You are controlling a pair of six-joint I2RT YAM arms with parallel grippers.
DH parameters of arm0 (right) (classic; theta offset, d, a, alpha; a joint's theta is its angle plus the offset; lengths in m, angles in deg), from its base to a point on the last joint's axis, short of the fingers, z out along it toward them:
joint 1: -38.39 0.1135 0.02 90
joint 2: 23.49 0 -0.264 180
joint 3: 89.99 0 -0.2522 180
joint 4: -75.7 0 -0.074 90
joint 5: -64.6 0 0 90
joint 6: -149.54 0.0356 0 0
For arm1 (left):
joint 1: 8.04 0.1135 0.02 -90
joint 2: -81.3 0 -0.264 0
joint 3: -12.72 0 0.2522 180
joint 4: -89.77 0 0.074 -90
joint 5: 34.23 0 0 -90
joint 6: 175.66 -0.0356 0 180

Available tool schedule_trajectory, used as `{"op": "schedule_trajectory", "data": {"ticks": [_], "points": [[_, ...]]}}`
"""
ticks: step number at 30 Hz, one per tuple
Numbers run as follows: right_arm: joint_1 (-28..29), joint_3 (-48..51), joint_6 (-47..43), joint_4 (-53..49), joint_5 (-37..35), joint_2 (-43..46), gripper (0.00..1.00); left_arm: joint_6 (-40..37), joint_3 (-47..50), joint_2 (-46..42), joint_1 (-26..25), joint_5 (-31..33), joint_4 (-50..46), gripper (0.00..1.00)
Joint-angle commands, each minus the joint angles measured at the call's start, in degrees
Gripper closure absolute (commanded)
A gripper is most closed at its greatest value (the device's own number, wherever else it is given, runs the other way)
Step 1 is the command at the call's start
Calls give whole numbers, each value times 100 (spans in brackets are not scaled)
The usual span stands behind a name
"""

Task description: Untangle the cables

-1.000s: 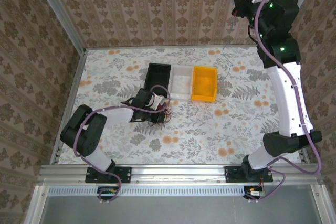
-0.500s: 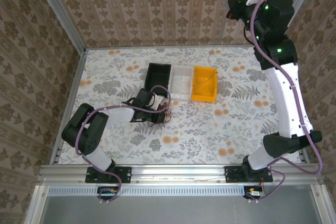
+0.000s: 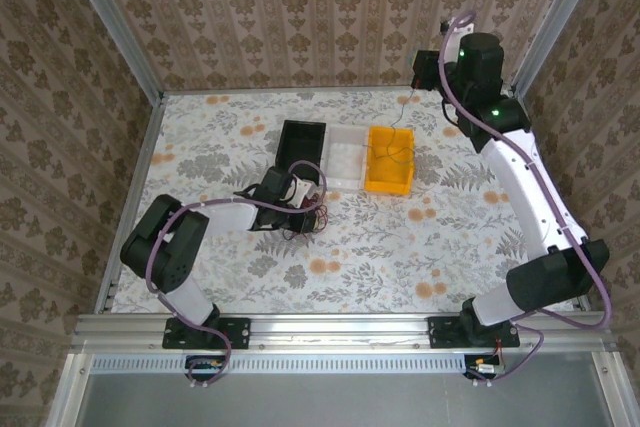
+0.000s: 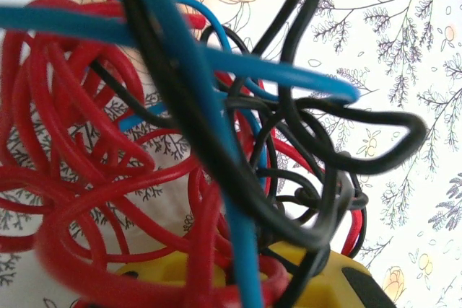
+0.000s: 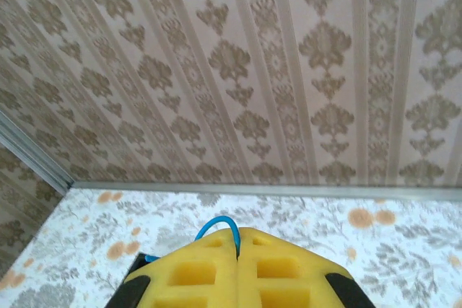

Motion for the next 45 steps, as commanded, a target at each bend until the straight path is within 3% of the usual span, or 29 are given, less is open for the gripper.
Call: {"op": "schedule_trajectory", "data": {"ticks": [1, 11, 20, 30, 37, 40, 45], "points": [[62, 265, 204, 148, -188, -18, 100, -72, -149, 128, -45, 63, -132, 100], [214, 737, 291, -41, -465, -1148, 100, -41, -145, 119, -72, 160, -145, 100], [240, 726, 737, -448, -1151, -2225, 100, -11, -84, 50, -81, 239, -112, 100], [227, 535, 775, -1140, -3141, -2528, 100, -41, -92, 49, -89, 265, -162, 100], [228, 712, 695, -1066, -4011, -2258, 100, -39, -149, 145, -90, 221, -141, 100], [258, 751, 594, -914, -3842, -2235, 100, -28, -171, 181, -90, 214, -155, 100], [417, 992, 394, -168, -2552, -2125, 100, -30, -163, 182, -90, 208, -145, 100]]}}
